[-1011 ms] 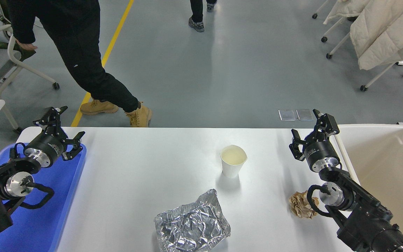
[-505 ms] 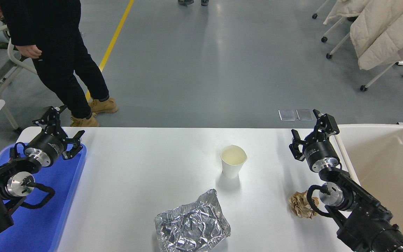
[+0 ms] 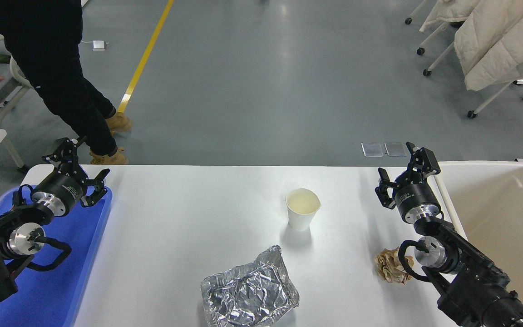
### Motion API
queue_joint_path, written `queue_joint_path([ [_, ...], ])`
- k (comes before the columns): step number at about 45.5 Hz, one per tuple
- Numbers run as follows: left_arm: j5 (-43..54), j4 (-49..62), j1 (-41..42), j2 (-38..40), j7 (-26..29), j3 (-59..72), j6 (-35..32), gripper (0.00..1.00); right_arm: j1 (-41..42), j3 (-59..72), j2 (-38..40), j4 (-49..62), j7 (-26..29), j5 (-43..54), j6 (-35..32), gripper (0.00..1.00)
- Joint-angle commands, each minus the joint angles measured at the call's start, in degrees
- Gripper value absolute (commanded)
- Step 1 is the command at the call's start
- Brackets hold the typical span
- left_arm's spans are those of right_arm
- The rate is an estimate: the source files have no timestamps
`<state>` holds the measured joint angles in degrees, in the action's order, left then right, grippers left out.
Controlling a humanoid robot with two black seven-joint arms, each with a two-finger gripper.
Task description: Clean the table surface
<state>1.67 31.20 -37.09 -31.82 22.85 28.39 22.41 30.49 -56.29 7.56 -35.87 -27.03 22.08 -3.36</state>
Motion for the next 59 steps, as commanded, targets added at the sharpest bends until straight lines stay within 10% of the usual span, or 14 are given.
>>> queue_joint_path([
  [1, 0.00, 0.00, 0.00, 0.00, 0.01, -0.01, 0.00, 1.00, -0.17, 2.85, 0.00, 0.01, -0.04, -0.02, 0.29, 0.99],
  [30, 0.00, 0.00, 0.00, 0.00, 0.01, -0.01, 0.09, 1.00, 0.27, 4.95, 0.79, -0.17, -0.13, 0.59, 0.37, 0.99],
  [59, 0.00, 0.00, 0.00, 0.00, 0.01, -0.01, 0.09, 1.00, 24.60, 60.84, 23.82, -17.56, 1.80, 1.12, 4.68, 0.98],
])
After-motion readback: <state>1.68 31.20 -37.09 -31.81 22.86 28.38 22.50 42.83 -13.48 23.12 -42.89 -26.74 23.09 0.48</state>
